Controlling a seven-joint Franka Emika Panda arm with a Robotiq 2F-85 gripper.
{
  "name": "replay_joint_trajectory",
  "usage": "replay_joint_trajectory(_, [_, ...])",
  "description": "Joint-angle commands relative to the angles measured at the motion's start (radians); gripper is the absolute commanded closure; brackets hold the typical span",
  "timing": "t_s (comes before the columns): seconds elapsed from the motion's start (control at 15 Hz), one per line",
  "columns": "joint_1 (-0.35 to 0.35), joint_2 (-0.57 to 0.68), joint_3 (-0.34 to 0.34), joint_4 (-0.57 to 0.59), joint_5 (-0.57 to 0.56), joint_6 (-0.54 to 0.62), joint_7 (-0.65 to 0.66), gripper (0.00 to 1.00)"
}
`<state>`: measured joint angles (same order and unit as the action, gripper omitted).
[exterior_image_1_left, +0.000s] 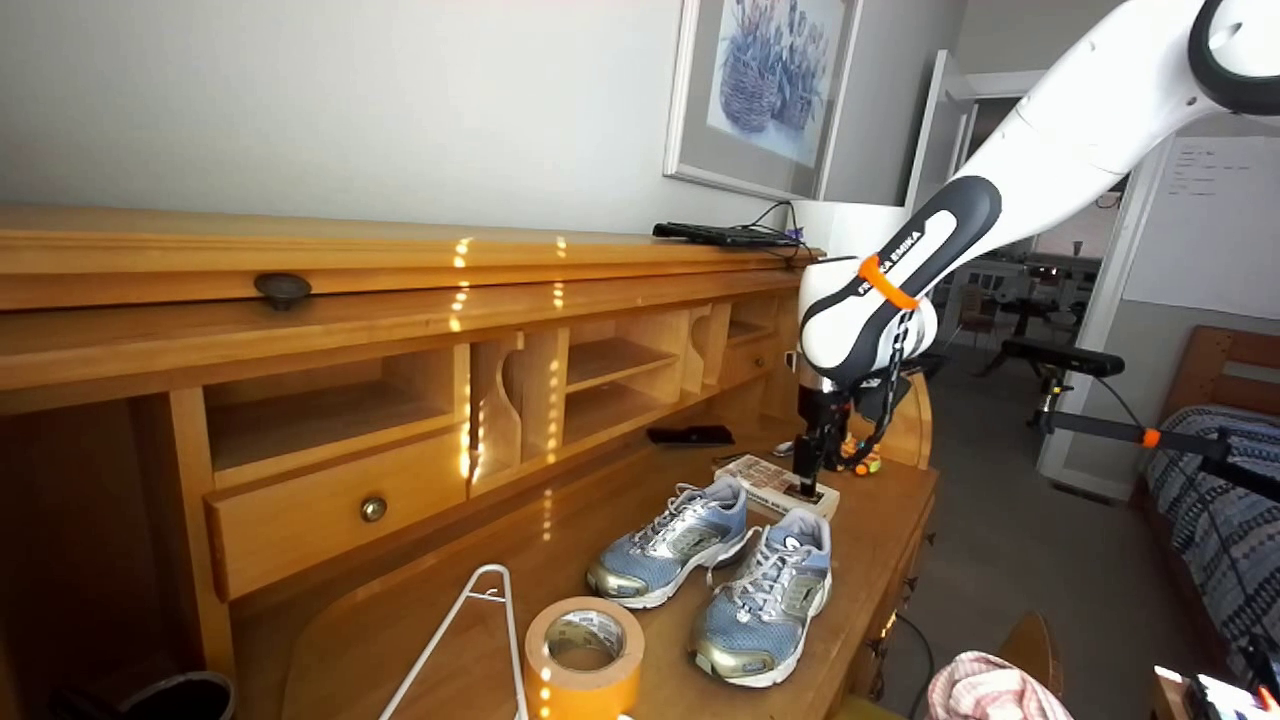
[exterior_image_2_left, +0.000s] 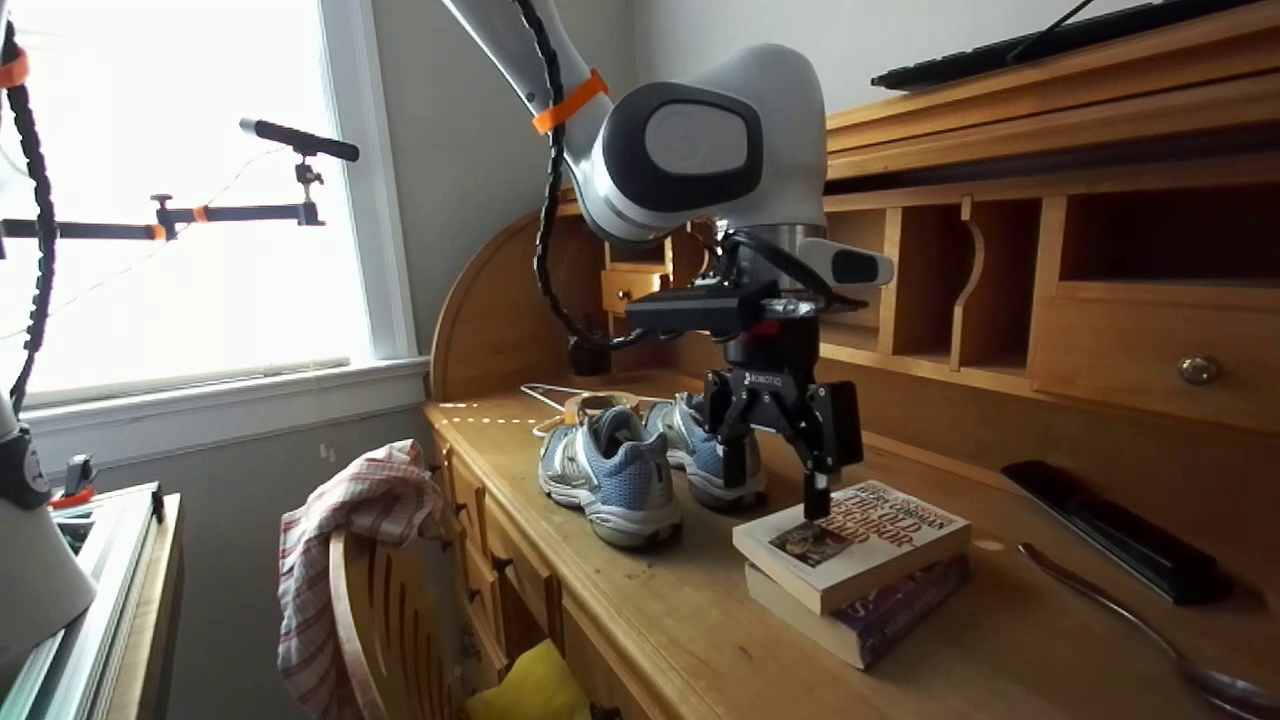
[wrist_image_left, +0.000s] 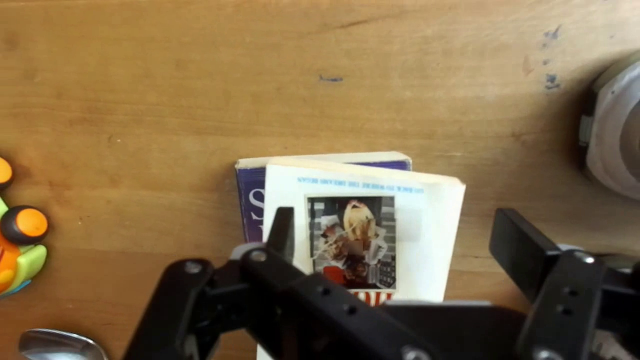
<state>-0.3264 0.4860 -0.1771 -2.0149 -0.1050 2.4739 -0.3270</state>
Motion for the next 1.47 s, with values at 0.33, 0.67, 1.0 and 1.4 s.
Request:
replay_joint_trajectory(0.33, [0.120, 0.025, -0.065, -0.002, -0.217, -0.003, 0.124, 0.00])
replay_joint_trajectory(0.67, [0.134, 0.042, -0.070, -0.005, -0.265, 0.012, 0.151, 0.00])
replay_joint_trajectory(1.0, [0.134, 0.059, -0.077, -0.011, -0.287, 0.050, 0.164, 0.00])
replay_joint_trajectory(1.4, [0.141, 0.084, -0.081, -0.009, -0.288, 0.118, 0.171, 0.00])
